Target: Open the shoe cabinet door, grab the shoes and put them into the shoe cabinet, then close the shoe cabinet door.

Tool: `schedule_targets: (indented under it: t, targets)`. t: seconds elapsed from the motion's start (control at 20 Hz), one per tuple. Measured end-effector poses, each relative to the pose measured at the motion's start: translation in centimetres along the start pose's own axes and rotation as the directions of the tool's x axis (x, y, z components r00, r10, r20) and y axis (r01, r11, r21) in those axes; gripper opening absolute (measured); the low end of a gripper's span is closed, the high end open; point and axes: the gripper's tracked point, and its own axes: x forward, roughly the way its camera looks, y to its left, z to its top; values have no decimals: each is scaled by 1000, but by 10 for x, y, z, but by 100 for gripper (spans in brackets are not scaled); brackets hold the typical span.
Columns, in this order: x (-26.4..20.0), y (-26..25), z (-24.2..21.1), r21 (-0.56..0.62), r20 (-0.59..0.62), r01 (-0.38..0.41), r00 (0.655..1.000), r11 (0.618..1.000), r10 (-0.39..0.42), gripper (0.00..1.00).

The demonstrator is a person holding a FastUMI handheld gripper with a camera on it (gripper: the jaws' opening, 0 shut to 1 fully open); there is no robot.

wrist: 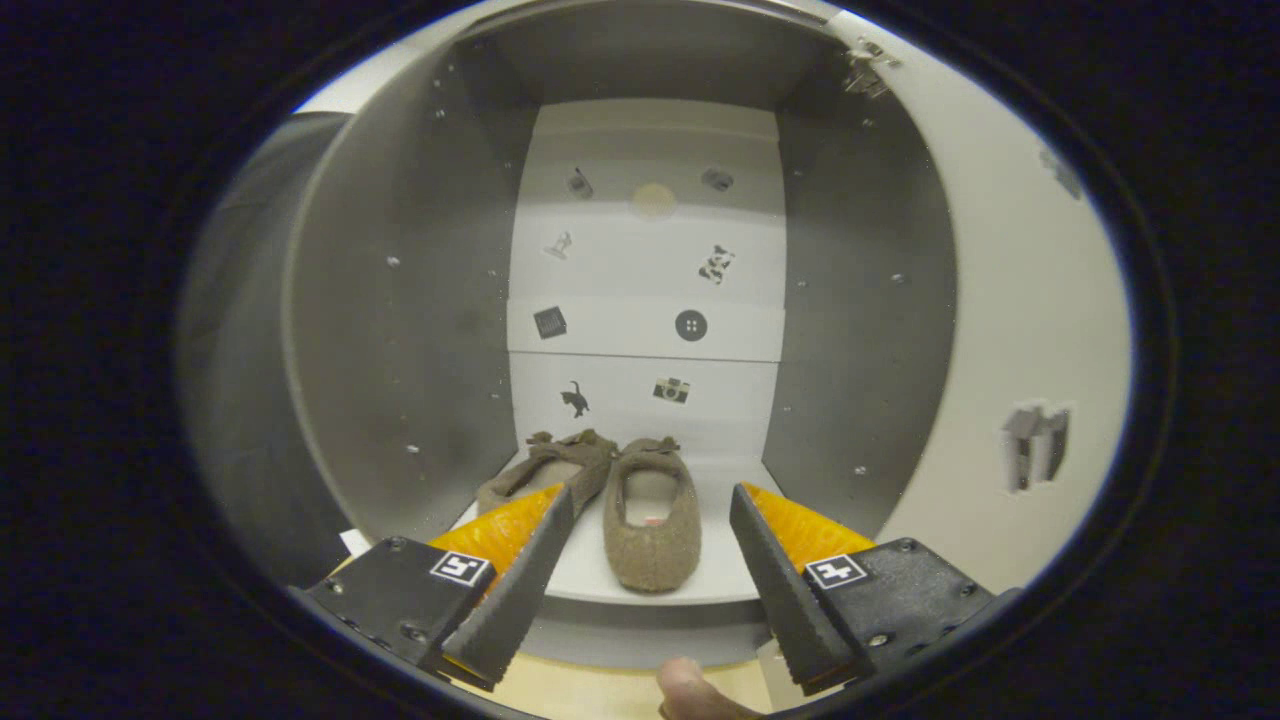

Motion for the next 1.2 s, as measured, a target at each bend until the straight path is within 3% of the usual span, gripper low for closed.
schedule_targets:
  t: [0.2,0.45,0.65,0.95,1.2]
  targets:
    - [-92,13,12,10,69,-68,995,998,67,100]
    - [-215,-6,13,-11,121,-17,992,1000,18,100]
    - [-296,-13,14,-10,150,-78,986,997,78,100]
    - [-382,-49,-17,38,146,-180,974,983,173,100]
    - [-416,-118,-34,42,142,-120,983,992,113,100]
